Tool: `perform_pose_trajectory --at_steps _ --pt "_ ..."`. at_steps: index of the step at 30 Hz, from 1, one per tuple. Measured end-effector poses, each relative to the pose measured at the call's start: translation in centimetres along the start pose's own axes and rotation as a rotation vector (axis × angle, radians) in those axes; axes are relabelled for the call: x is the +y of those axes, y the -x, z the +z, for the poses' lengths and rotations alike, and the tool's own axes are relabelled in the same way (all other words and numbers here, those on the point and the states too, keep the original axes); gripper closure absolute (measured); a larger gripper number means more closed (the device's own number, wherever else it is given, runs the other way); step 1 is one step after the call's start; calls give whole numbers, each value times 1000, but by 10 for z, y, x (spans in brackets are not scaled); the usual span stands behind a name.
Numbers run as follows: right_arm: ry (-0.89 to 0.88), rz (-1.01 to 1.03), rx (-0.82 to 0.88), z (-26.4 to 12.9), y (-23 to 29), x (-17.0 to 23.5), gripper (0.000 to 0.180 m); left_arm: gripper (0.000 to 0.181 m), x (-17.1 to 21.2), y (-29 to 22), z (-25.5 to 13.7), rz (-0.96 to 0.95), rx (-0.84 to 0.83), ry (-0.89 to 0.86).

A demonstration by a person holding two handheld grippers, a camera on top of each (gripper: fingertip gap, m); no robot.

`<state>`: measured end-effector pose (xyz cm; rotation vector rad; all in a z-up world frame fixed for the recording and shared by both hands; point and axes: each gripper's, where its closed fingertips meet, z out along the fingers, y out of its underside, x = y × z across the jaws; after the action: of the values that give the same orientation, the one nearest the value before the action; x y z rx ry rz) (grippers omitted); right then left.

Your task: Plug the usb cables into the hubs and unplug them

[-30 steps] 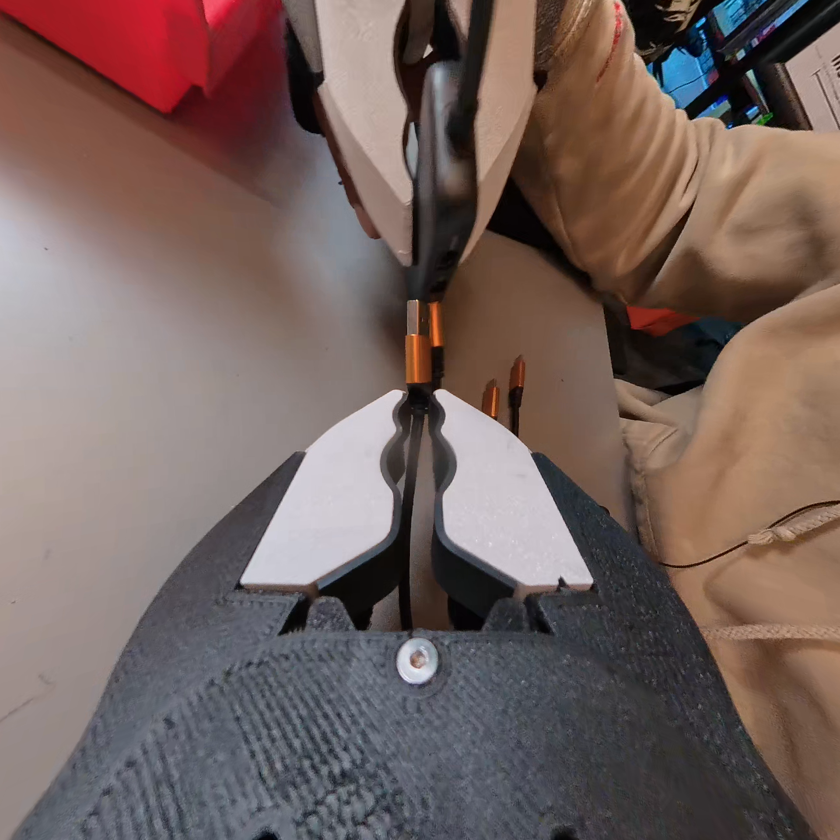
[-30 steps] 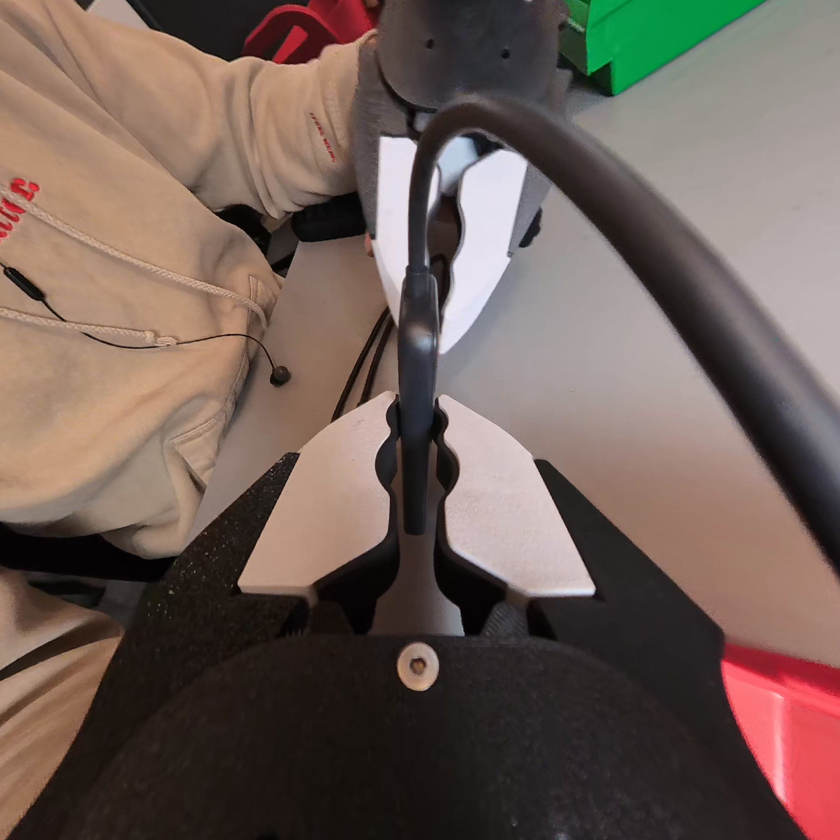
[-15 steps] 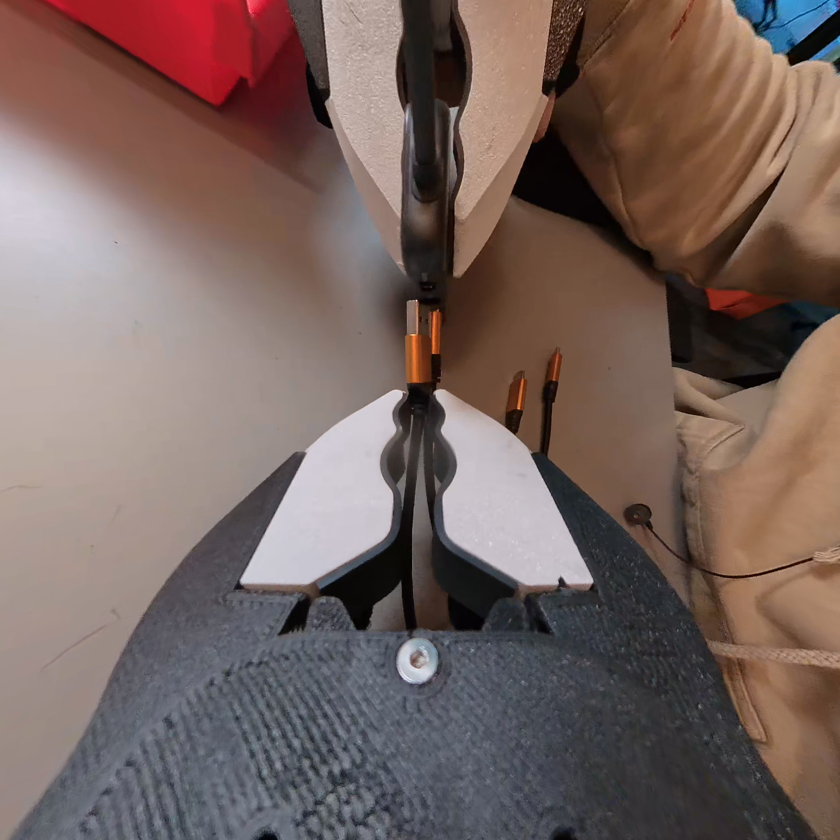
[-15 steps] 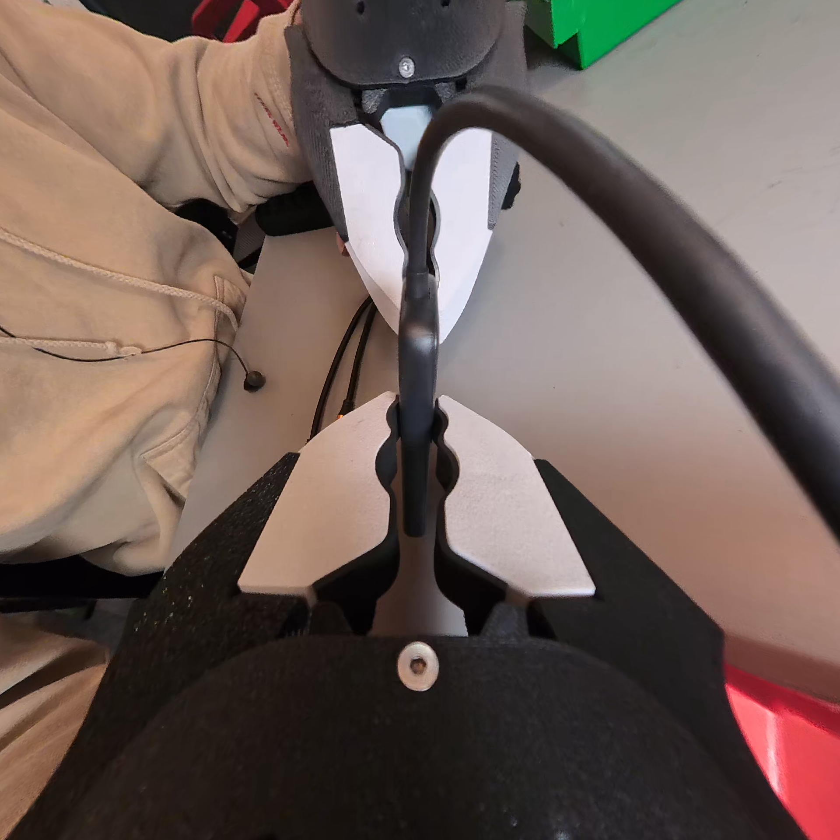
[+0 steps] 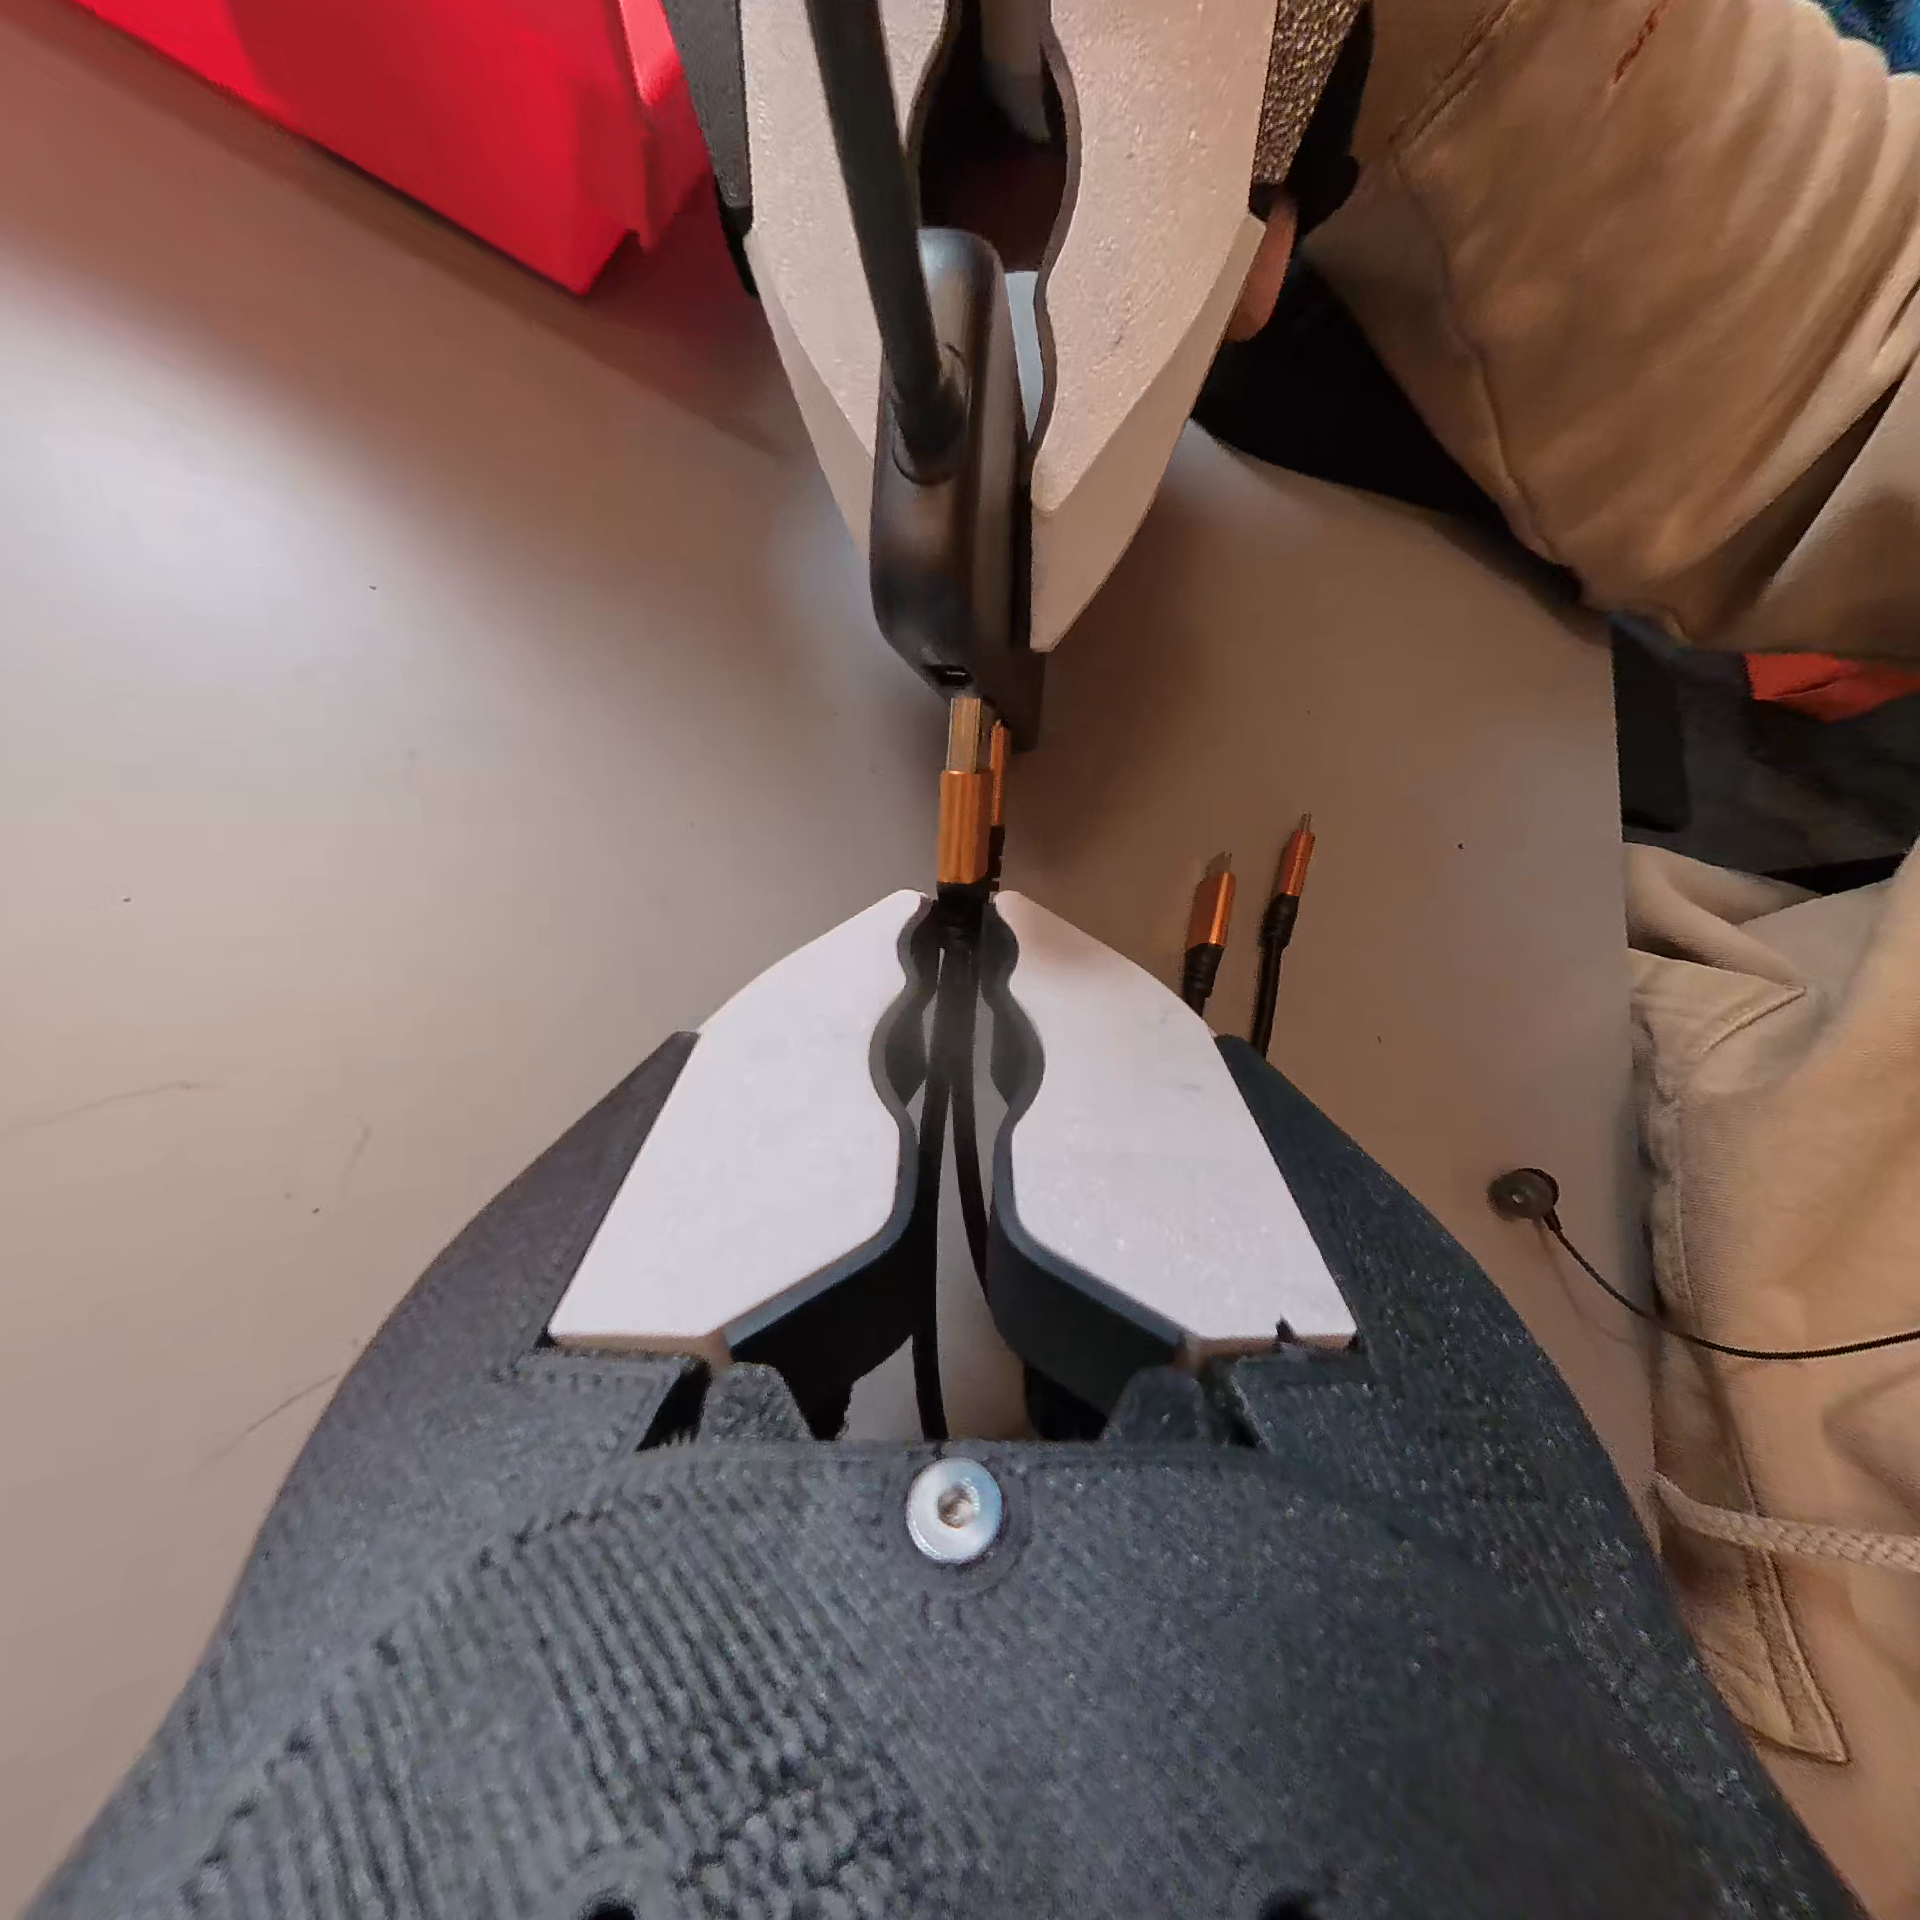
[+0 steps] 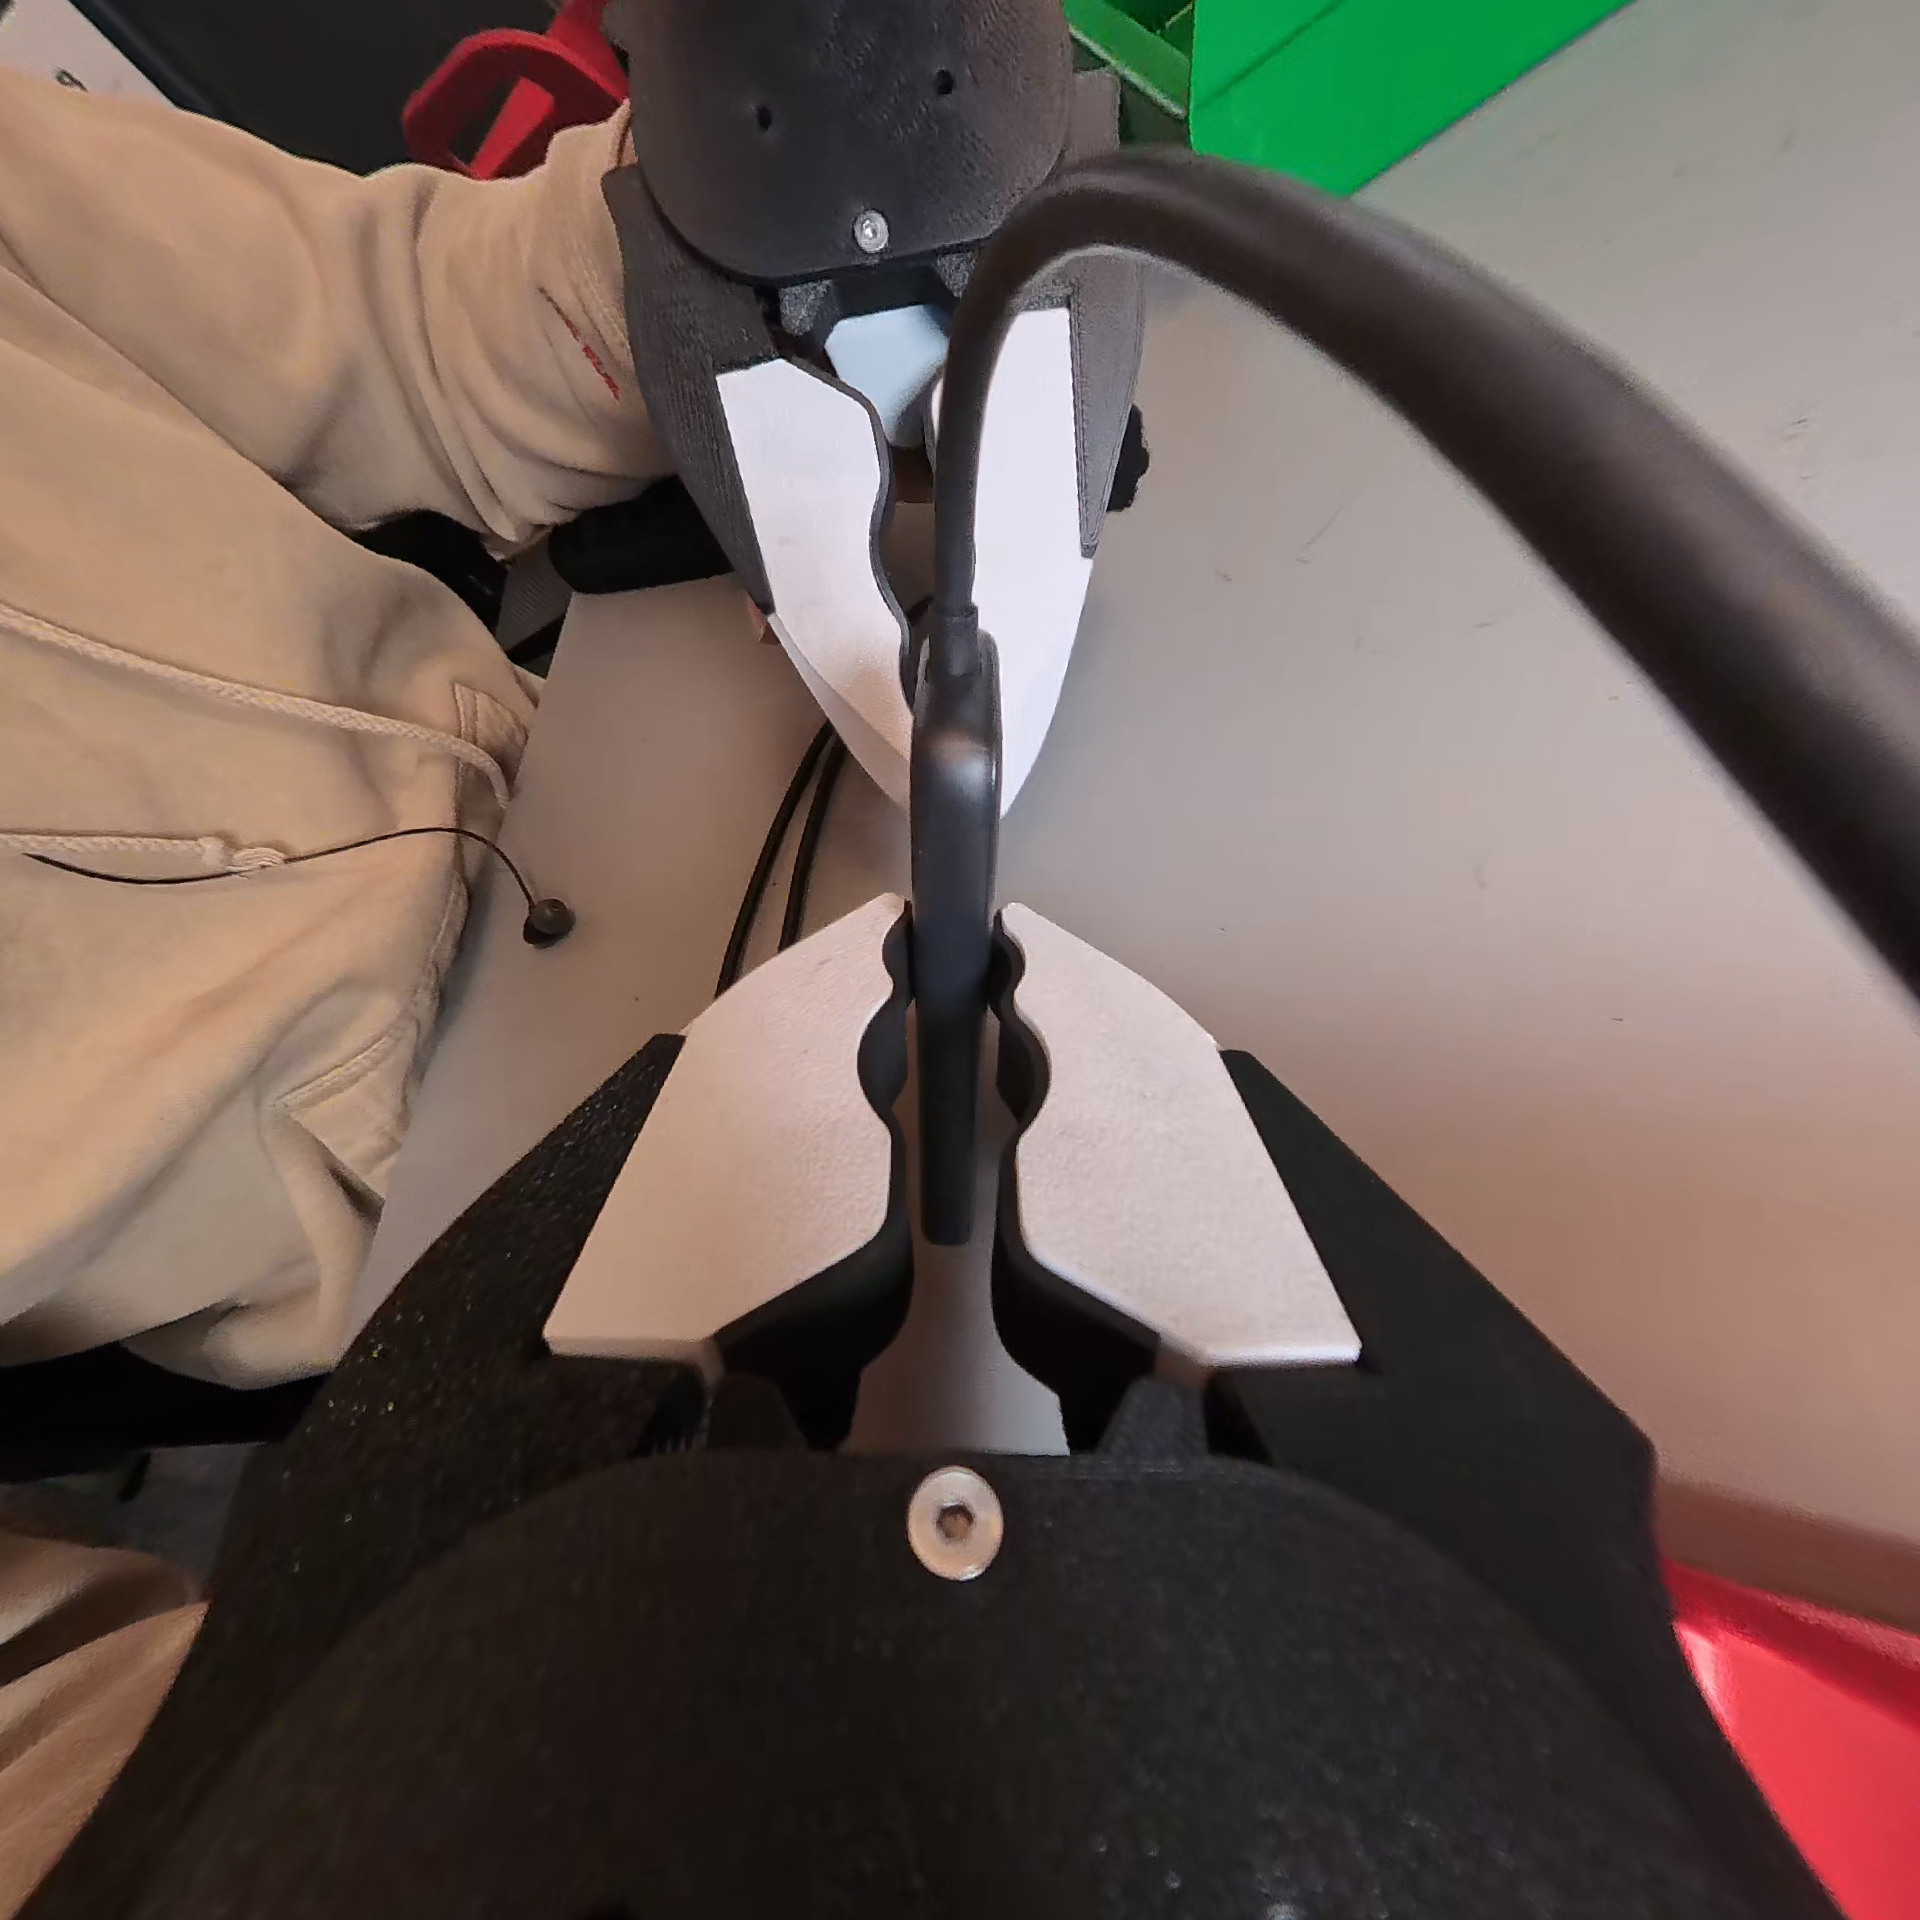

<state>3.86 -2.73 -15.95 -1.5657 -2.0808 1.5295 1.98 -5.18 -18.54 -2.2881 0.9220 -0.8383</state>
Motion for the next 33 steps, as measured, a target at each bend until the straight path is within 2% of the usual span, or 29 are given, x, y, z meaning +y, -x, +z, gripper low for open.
perform_pose_trajectory --at_steps 14,19,23,25,27,33 --pt "-120 -3 52 -6 -7 -22 168 173 -18 6 -17 34 -43 -110" --pt "-90 1 35 3 -5 -19 168 174 -18 4 -18 72 -48 -104" --pt "-112 7 -27 9 1 -19 167 173 -41 -1 -38 8 29 -273" --pt "-93 -50 -16 18 4 -20 167 173 -41 -3 -44 32 33 -264" --pt "-134 -57 -1 18 3 -28 167 173 -42 -2 -50 53 2 -273" --pt "-306 -88 140 8 -12 -57 159 173 -52 11 -63 -91 32 -398"
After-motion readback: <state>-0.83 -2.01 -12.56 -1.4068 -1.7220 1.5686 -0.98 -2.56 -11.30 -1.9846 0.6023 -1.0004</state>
